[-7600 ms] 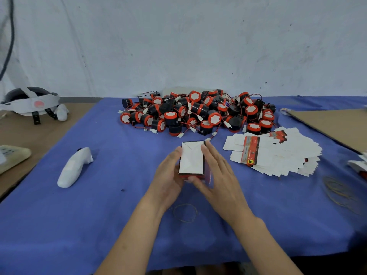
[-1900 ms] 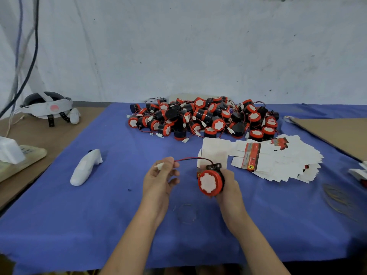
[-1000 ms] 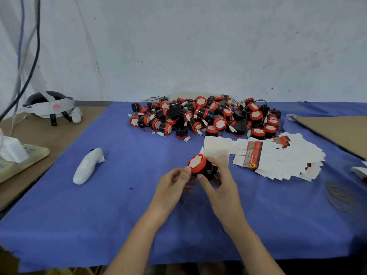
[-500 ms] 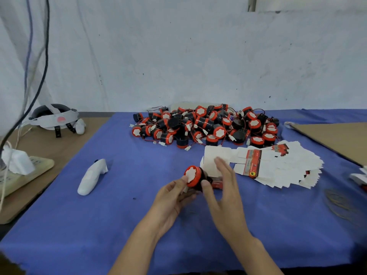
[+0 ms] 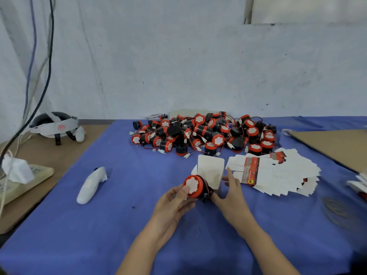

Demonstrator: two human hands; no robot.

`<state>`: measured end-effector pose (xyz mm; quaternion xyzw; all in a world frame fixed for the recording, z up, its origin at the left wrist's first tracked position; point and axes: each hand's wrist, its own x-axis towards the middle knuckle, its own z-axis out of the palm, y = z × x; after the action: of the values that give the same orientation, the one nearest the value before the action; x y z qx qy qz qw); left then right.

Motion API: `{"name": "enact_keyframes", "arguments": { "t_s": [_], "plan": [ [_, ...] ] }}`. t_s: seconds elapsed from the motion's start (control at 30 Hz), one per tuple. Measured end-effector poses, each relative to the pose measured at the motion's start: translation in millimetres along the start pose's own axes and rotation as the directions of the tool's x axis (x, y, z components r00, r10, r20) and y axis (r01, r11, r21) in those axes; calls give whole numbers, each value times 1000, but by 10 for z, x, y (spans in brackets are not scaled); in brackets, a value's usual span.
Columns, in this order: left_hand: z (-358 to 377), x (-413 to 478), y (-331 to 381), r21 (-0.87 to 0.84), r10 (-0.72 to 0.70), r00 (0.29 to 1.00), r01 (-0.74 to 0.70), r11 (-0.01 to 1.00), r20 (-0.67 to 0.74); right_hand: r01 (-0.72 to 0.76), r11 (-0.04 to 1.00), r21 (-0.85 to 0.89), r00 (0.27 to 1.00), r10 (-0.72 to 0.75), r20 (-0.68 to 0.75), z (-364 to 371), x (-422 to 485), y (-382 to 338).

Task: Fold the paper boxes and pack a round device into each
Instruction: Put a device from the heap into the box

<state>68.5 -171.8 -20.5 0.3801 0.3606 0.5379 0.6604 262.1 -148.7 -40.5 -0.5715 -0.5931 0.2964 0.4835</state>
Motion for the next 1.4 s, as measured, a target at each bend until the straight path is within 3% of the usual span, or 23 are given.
{"name": "enact_keyframes", "arguments": {
  "t_s": [0.2,0.33,0.47,0.6,0.8,0.97,1.3,1.4],
  "plan": [
    [10,9,0,67,117,982,-108,992,-149,133,991,-30,991,-134,-26,14,-50,-8],
    [8,3,-15,200,205,958,-165,966,-201,239,950,-202,970,-242,10,35,-111,-53],
    [30,-3,-56,330,294,935,-218,918,-199,318,862,-395,944,-326,49,88,-162,-60],
    [76,-39,-77,425,304,940,-215,879,-153,335,861,-383,941,-329,82,106,-181,-81],
    [97,-3,-149,612,372,916,-208,763,-151,345,865,-365,938,-331,103,90,-212,-97],
    [84,14,-202,810,469,873,-178,558,-132,349,863,-365,937,-330,117,87,-220,-121],
    [185,-27,-187,948,513,857,-194,252,39,361,867,-344,932,-333,139,109,-215,-109],
    [223,-47,-190,942,520,854,-190,276,20,324,898,-297,946,-302,121,88,-216,-104]
  ]
}}
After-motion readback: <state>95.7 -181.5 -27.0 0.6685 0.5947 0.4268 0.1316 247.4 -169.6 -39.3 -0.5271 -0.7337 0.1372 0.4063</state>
